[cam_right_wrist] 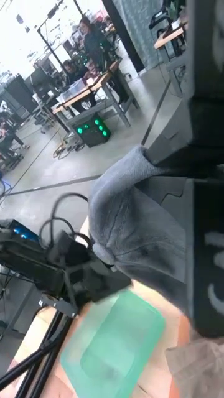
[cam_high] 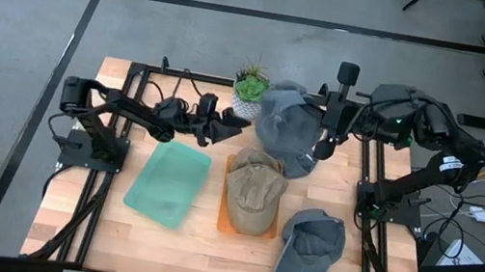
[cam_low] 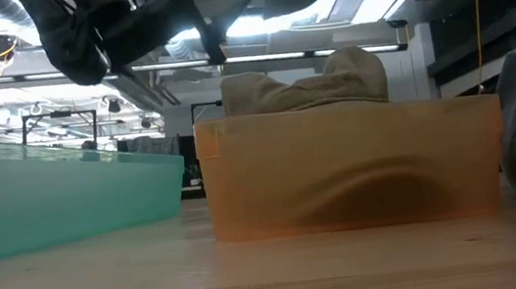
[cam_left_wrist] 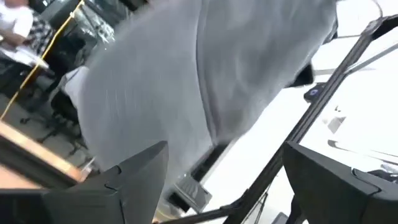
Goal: Pick & Place hat
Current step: Put the top right blue cap into the green bin
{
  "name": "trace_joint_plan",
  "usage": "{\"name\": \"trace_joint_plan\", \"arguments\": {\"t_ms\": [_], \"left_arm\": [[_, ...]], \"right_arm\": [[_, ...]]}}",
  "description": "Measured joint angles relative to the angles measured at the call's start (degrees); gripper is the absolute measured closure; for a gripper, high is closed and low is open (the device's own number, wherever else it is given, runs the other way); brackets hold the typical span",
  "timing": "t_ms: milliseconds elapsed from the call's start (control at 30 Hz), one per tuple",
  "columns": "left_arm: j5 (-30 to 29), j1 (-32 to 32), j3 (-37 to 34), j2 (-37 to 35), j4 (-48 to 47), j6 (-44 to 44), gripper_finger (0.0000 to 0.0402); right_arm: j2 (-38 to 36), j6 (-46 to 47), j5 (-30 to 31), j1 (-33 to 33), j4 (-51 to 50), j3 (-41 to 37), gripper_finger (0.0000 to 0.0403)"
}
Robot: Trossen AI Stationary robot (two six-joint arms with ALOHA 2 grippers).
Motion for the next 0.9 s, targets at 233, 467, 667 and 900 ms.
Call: {"name": "trace_joint_plan", "arguments": {"t_ms": [233, 467, 667, 900], "left_arm": [[-3.5, -0.5, 0.0, 4.4, 0.8, 1.9, 0.0095], [-3.6, -1.1, 0.6, 4.8, 1.6, 1.7, 0.0096], [-1.6, -3.7, 3.3, 4.8, 1.5, 5.0, 0.0095], [0.6, -5.6, 6.3, 4.8, 1.1, 10.8, 0.0096]], "right_arm": [[0.0, -0.7, -3.4, -1.5, 1.4, 0.0, 0.0395], [0.0, -1.0, -3.4, -1.9, 3.2, 0.0, 0.0395], [0.0, -2.0, -3.5, -1.9, 5.2, 0.0, 0.0395], [0.0, -2.0, -3.5, -1.9, 7.9, 0.0, 0.0395]]}}
